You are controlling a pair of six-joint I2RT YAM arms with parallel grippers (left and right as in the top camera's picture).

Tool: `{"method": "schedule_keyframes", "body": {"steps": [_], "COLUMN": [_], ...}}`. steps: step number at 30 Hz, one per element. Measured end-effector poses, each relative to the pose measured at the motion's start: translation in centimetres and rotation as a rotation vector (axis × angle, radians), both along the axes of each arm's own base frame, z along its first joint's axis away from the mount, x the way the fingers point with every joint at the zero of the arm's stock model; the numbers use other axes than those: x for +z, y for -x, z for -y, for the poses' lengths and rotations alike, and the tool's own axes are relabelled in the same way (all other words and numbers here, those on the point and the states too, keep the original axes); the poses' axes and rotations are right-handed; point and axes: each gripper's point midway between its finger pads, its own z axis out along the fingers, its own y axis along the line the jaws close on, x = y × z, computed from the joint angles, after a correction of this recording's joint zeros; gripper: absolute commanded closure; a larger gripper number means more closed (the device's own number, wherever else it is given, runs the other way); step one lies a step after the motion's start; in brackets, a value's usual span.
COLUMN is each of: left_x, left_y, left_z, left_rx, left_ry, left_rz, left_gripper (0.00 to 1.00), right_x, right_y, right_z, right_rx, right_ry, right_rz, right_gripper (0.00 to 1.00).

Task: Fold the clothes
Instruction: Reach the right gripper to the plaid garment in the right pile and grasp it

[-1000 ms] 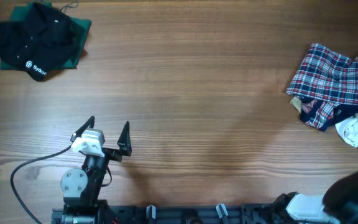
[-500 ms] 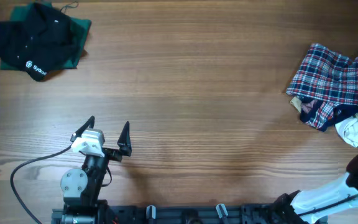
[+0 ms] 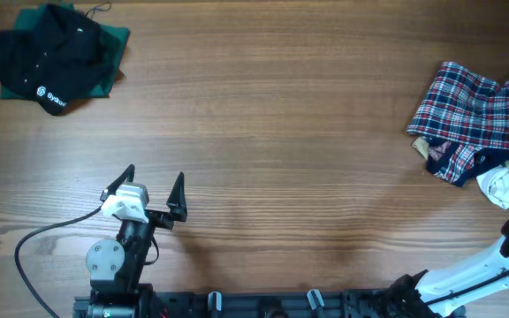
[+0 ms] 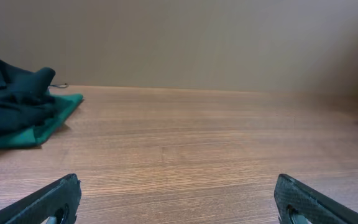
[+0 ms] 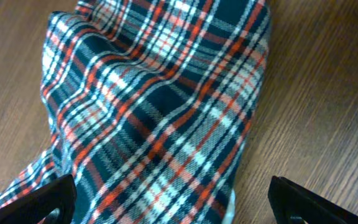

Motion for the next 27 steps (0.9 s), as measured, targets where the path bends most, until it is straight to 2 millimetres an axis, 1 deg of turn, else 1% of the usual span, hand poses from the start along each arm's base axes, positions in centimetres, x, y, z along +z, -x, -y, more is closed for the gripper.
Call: {"method": "schedule_keyframes", "body": {"steps": [2,5,6,7,8,9,11,13,14,16,18,24,25,27], "left_x": [0.0,0.0,0.0,0.0,0.0,0.0,0.0,0.0,0.0,0.0,0.0,0.0,0.0,0.0], "left_y": [0.0,0.0,0.0,0.0,0.0,0.0,0.0,0.0,0.0,0.0,0.0,0.0,0.0,0.0], "left_z": [0.0,0.0,0.0,0.0,0.0,0.0,0.0,0.0,0.0,0.0,0.0,0.0,0.0,0.0], "left_rx": [0.000,0.000,0.000,0.000,0.000,0.000,0.000,0.000,0.000,0.000,0.000,0.000,0.000,0.000], "left_ry": [0.000,0.000,0.000,0.000,0.000,0.000,0.000,0.000,0.000,0.000,0.000,0.000,0.000,0.000], "left_rz": [0.000,0.000,0.000,0.000,0.000,0.000,0.000,0.000,0.000,0.000,0.000,0.000,0.000,0.000], "left_gripper": [0.00,0.00,0.00,0.00,0.00,0.00,0.00,0.00,0.00,0.00,0.00,0.00,0.00,0.00], "right_x": [-0.4,-1.6,-2.1,-2.4,-2.8,-3.3,-3.2,-2.9,-2.9,-2.7,-2.6,-1.9,-1.2,1.5], "right_y": [0.0,-0.1,-0.3,-0.4,-0.4,-0.5,-0.7,-1.1,-1.3,-1.6,-1.9,-2.9,-3.3,-4.1], "right_z": [0.2,0.1,0.1,0.2,0.1,0.0,0.0,0.0,-0.1,-0.3,-0.5,-1.5,-1.9,-2.6], "right_rx": [-0.003,0.000,0.005,0.009,0.011,0.015,0.018,0.033,0.039,0.054,0.069,0.111,0.134,0.175], "right_ry": [0.001,-0.016,-0.021,-0.025,-0.031,-0.042,-0.042,-0.039,-0.042,-0.049,-0.058,-0.122,-0.130,-0.127], "right_rz": [-0.001,-0.012,-0.007,-0.005,-0.005,-0.005,0.005,0.023,0.031,0.047,0.065,0.146,0.178,0.246], "right_gripper": [0.00,0.00,0.02,0.06,0.18,0.28,0.50,0.66,0.77,0.92,0.96,0.96,0.96,0.96]}}
